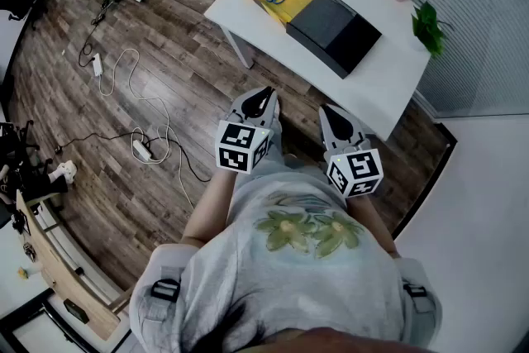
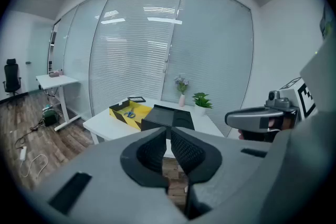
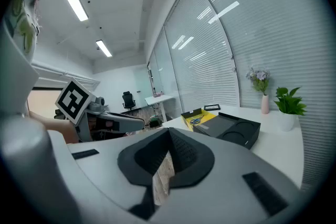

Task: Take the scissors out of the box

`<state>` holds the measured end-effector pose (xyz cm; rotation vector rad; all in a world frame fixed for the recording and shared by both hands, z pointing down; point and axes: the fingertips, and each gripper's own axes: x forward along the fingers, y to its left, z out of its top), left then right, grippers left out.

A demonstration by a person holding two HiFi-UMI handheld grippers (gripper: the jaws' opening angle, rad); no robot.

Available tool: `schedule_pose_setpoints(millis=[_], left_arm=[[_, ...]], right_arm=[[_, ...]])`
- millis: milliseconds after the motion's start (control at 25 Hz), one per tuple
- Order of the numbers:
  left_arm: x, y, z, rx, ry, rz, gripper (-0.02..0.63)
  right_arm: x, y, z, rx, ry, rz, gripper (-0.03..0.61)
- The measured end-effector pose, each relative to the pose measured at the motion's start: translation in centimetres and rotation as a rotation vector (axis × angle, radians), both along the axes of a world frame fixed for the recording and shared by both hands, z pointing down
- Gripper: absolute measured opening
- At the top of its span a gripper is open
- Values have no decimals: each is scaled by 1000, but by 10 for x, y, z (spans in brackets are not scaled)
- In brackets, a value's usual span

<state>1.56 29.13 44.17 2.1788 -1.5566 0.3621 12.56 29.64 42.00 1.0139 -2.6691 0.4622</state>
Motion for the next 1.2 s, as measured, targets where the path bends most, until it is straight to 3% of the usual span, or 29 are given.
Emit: schedule_pose_setpoints(millis=[520,1200], left_arm=[[-26,-69,0,-5,-36,-58,18],[-61,-173,3,-49,-47,-11,91]], right_arm=[[-16,-60,-2,5,-30,20,7],[-48,-139,-8,5,-30,61,8]])
